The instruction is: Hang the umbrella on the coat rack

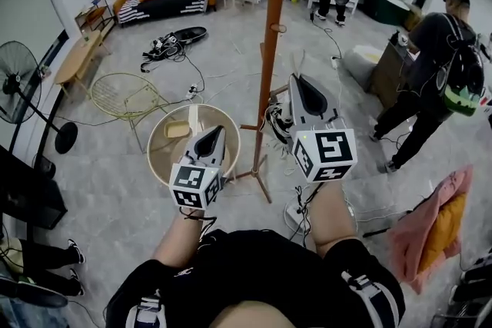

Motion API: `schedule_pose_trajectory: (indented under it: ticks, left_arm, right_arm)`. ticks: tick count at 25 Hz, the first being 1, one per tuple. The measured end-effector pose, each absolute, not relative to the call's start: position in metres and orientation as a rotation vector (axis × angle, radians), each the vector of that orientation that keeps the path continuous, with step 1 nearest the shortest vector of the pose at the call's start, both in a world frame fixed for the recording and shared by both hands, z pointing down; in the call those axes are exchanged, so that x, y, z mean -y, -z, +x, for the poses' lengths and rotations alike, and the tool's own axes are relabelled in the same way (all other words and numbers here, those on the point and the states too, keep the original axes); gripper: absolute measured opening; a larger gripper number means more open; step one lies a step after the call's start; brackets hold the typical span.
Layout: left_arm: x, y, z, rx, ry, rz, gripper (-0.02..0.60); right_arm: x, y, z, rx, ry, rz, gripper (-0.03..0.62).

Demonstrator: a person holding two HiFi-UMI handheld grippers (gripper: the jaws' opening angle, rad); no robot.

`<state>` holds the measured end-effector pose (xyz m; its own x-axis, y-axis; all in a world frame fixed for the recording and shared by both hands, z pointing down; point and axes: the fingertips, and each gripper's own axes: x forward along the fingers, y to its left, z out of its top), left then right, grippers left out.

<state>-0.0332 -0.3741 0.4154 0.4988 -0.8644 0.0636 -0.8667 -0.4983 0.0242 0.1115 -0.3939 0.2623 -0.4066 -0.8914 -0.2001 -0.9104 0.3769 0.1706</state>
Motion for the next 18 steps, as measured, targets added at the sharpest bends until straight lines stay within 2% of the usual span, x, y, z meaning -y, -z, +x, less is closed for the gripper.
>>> schedule_pose_trajectory:
  ticks: [10,18]
  left_arm:
    - [0.445,-0.397,-0.054,1.547,-0.074,2.688,0.017]
    - [0.464,-0.409,-0.061,1.544,-0.072,2.677,0.017]
  right_arm:
    - [0.481,-0.24,0.102,-2.548,-0.36,-1.712,0.017]
    - [0.509,-0.259,0.1,-2.589,-0.255,-1.71,0.017]
